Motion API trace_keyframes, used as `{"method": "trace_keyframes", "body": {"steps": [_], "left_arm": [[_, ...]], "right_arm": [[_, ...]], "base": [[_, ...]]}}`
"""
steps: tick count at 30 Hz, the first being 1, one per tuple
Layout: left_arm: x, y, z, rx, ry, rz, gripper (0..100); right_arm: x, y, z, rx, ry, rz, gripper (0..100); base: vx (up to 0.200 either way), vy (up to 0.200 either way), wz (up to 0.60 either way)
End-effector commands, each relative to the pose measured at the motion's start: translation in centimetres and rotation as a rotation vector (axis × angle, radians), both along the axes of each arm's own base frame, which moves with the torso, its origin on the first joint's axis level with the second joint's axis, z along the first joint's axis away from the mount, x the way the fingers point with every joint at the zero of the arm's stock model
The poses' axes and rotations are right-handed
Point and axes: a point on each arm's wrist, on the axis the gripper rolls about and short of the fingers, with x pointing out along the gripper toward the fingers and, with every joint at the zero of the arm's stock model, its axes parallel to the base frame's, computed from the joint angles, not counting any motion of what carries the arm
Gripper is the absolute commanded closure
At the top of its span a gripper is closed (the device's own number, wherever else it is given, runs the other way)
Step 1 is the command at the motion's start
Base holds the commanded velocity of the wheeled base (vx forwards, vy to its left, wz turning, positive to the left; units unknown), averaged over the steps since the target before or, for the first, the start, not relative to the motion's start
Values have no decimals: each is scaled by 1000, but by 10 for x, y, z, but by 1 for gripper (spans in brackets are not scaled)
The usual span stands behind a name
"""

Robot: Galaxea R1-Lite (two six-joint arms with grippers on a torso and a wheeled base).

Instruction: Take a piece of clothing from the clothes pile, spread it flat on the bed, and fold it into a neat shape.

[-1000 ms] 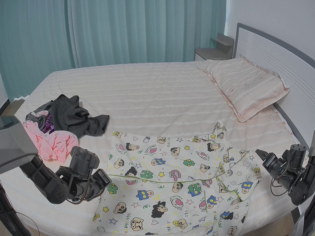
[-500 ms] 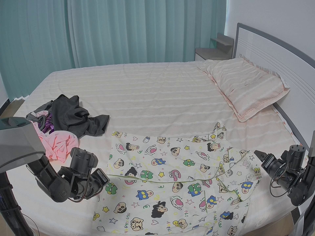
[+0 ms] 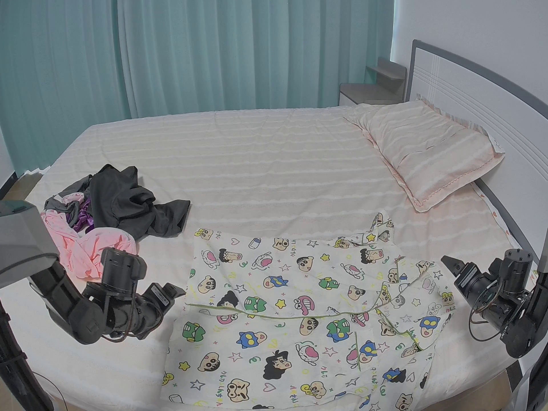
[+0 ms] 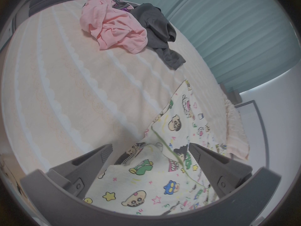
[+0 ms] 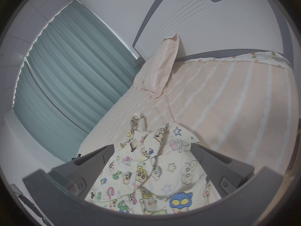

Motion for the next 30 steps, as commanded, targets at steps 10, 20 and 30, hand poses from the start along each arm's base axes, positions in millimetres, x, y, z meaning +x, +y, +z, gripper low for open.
{"method": "trace_keyframes", "body": {"steps": [10,20,30], "left_arm": [[-55,26,61,-267,-149,-69,0],[-61,24,64,-354,-129,-84,0],[-61,21,64,-395,-112,-87,0]], "right_arm": [[107,57,49,142,-95,114,0],[172,65,17,155,14,120,0],[212,87,-8,132,70,144,0]], "base": [[0,0,0],[0,0,0],[0,0,0]]}}
